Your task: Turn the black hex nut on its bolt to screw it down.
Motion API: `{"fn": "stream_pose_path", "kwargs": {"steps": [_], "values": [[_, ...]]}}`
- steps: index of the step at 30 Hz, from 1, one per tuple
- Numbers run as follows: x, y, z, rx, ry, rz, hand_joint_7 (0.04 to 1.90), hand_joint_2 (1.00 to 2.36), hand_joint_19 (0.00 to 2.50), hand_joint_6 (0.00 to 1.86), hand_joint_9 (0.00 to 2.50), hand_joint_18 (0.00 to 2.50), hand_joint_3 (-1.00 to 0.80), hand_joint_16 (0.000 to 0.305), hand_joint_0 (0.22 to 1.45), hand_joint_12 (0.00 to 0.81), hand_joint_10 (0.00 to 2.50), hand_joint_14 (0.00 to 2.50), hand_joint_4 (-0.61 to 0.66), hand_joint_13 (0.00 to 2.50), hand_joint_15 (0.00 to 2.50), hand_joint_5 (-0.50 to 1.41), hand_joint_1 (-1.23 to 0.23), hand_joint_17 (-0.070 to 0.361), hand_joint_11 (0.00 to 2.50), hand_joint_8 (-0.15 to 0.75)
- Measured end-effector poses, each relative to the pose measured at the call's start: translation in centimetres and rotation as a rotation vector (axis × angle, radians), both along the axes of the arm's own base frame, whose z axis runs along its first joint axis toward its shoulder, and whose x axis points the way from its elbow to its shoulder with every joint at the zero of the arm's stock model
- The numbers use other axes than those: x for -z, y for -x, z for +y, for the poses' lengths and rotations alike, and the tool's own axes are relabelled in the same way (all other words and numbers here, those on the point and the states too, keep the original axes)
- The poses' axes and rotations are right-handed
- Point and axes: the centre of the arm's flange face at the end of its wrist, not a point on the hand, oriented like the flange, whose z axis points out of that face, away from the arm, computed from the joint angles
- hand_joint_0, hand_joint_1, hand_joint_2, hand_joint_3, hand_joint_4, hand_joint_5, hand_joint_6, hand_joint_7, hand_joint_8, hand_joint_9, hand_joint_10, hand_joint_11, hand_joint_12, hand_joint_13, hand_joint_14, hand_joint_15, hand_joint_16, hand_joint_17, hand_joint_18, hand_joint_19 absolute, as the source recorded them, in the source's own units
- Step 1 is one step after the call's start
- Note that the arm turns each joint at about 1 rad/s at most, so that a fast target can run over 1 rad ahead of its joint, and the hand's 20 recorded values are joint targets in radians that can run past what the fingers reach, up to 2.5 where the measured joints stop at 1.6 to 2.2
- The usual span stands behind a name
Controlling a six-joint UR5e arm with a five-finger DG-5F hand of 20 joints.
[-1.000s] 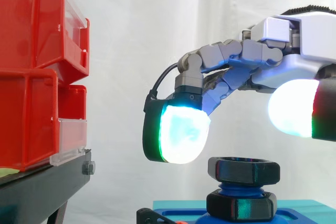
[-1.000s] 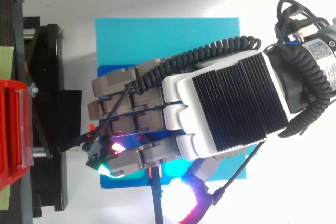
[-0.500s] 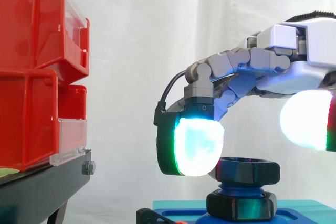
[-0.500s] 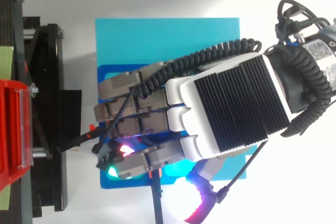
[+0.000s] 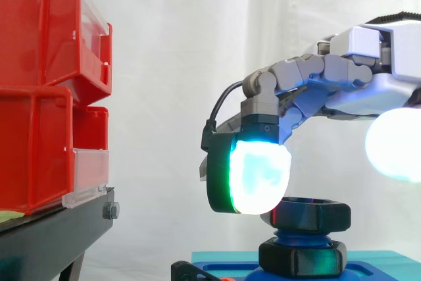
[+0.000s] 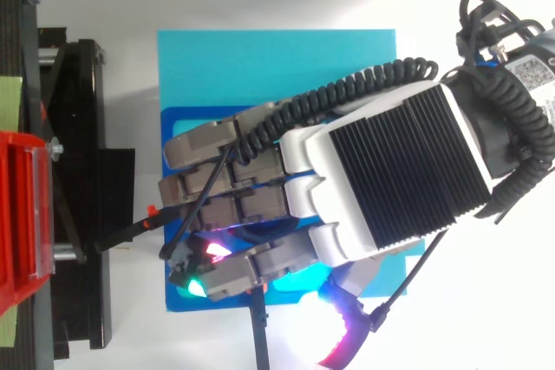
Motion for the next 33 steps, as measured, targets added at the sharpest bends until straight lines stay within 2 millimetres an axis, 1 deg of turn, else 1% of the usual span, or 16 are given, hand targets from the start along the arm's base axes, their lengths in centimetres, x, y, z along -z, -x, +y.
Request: {"fn": "stream_pose_path", "kwargs": {"steps": [15, 33], "values": [[0.0, 0.4, -2.0, -0.007, -0.004, -0.003, 1.16, 1.0, 0.27, 0.56, 0.69, 0.38, -0.5, 0.03, 0.45, 0.247, 0.01, 0.01, 0.09, 0.61, 0.28, -0.11, -0.33, 0.069, 0.3, 0.212], [-0.1, 0.7, -3.5, -0.018, -0.004, -0.013, 1.17, 1.0, 0.28, 0.55, 0.7, 0.38, -0.5, 0.03, 0.46, 0.246, 0.01, 0.01, 0.09, 0.62, 0.27, -0.11, -0.33, 0.069, 0.3, 0.211]]}}
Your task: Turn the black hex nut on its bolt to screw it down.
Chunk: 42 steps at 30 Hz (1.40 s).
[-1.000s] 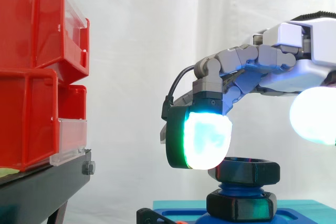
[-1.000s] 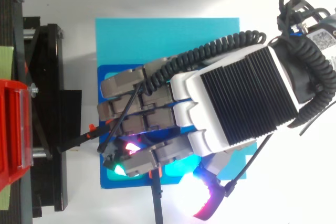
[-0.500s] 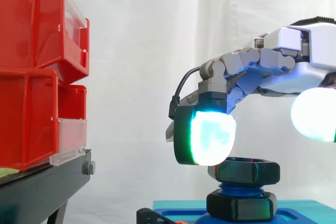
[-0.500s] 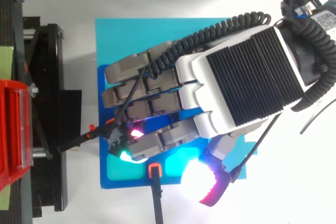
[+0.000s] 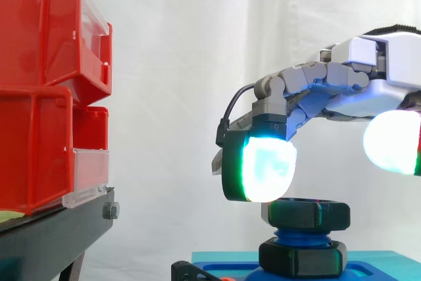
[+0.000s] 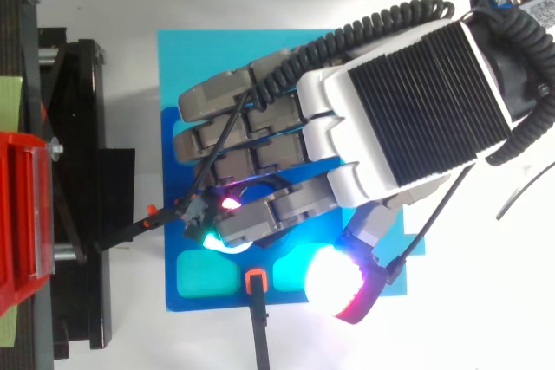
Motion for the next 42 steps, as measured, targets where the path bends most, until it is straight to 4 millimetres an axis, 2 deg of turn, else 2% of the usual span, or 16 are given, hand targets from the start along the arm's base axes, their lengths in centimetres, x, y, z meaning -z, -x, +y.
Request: {"fn": "stream_pose_path", "kwargs": {"steps": [15, 22, 31, 42], "values": [[-0.1, 0.1, -0.7, -0.005, 0.002, -0.018, 1.22, 1.0, 0.28, 0.51, 0.71, 0.39, -0.5, 0.03, 0.46, 0.247, 0.01, 0.01, 0.11, 0.62, 0.27, -0.1, -0.34, 0.068, 0.3, 0.209], [-0.4, -0.5, 0.0, -0.02, -0.014, -0.054, 1.19, 1.0, 0.27, 0.5, 0.7, 0.38, -0.5, 0.031, 0.46, 0.246, 0.01, 0.01, 0.11, 0.62, 0.28, -0.11, -0.34, 0.069, 0.29, 0.211], [2.9, -2.1, 0.3, -0.03, -0.057, -0.073, 1.17, 1.0, 0.27, 0.5, 0.7, 0.39, -0.5, 0.031, 0.46, 0.246, 0.01, 0.01, 0.12, 0.62, 0.28, -0.11, -0.34, 0.07, 0.3, 0.21], [2.2, -2.6, -0.1, -0.03, -0.066, -0.073, 1.24, 1.0, 0.28, 0.5, 0.7, 0.38, -0.5, 0.031, 0.46, 0.245, 0.01, 0.01, 0.11, 0.62, 0.28, -0.1, -0.34, 0.069, 0.3, 0.209]]}}
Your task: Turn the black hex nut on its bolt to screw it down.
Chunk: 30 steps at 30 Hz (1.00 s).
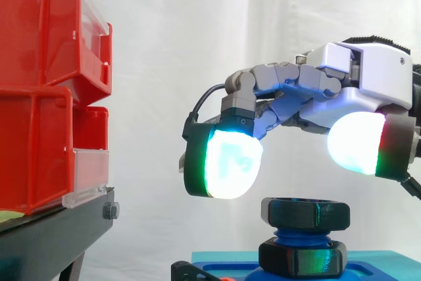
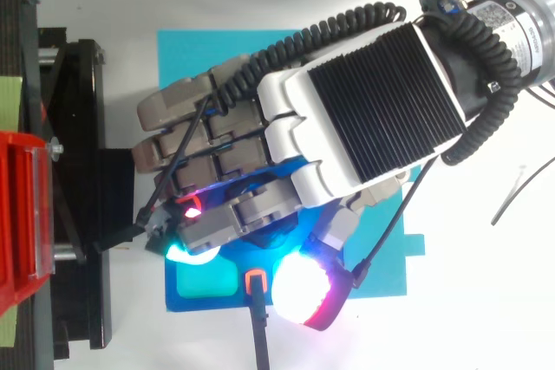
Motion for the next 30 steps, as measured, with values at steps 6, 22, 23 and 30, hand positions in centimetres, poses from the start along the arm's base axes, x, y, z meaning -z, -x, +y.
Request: {"fn": "stream_pose_path", "kwargs": {"steps": [6, 22, 23, 30], "values": [[0.0, 0.1, -0.4, 0.004, 0.001, 0.003, 1.24, 1.0, 0.27, 0.51, 0.7, 0.39, -0.5, 0.03, 0.46, 0.245, 0.01, 0.01, 0.1, 0.62, 0.28, -0.1, -0.34, 0.069, 0.3, 0.21], [1.3, 0.8, -1.5, 0.015, 0.0, 0.024, 1.02, 1.0, 0.28, 0.69, 0.71, 0.41, -0.5, 0.03, 0.46, 0.245, 0.01, 0.01, 0.09, 0.64, 0.29, -0.12, -0.35, 0.068, 0.31, 0.215], [1.3, 0.8, -1.6, 0.014, 0.0, 0.024, 1.02, 1.0, 0.28, 0.69, 0.71, 0.41, -0.5, 0.03, 0.46, 0.244, 0.01, 0.01, 0.09, 0.64, 0.29, -0.12, -0.35, 0.068, 0.31, 0.216], [1.3, 0.9, -2.1, 0.02, 0.0, 0.027, 0.92, 1.0, 0.28, 0.75, 0.71, 0.42, -0.5, 0.03, 0.46, 0.244, 0.01, 0.01, 0.09, 0.64, 0.3, -0.13, -0.35, 0.067, 0.3, 0.216]]}}
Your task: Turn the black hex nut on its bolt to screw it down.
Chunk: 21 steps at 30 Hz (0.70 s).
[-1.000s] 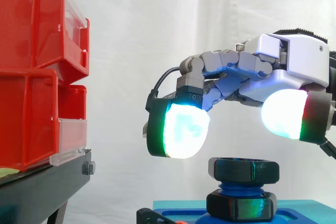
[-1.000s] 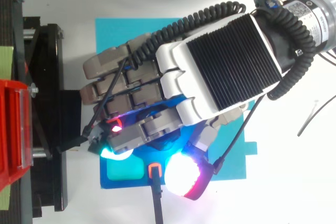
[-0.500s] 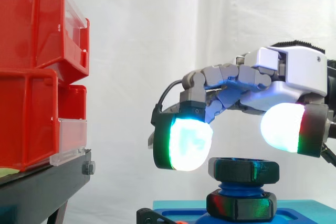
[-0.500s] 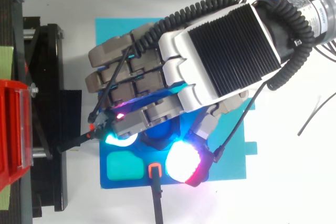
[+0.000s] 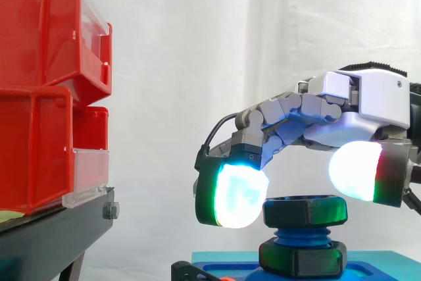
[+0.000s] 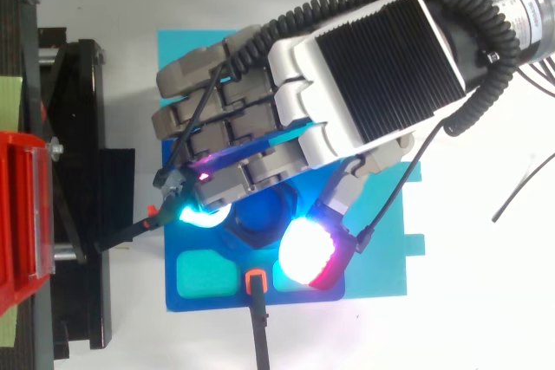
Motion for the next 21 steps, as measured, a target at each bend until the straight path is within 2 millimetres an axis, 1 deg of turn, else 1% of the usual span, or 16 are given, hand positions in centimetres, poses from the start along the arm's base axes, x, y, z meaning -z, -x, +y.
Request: {"fn": "stream_pose_path", "kwargs": {"steps": [9, 16, 21], "values": [[0.0, 0.2, -0.8, 0.002, 0.002, -0.002, 0.91, 1.0, 0.29, 0.75, 0.7, 0.42, -0.5, 0.03, 0.46, 0.238, 0.01, 0.01, 0.09, 0.64, 0.29, -0.13, -0.35, 0.067, 0.3, 0.214], [-0.5, 0.3, -2.1, -0.008, 0.009, -0.046, 0.92, 1.0, 0.28, 0.75, 0.71, 0.41, -0.5, 0.03, 0.46, 0.237, 0.01, 0.01, 0.09, 0.64, 0.29, -0.13, -0.35, 0.067, 0.3, 0.215], [-0.9, 0.1, -2.2, -0.03, -0.003, -0.076, 0.92, 1.0, 0.28, 0.74, 0.72, 0.42, -0.5, 0.03, 0.46, 0.24, 0.01, 0.01, 0.09, 0.64, 0.29, -0.13, -0.35, 0.067, 0.3, 0.214]]}}
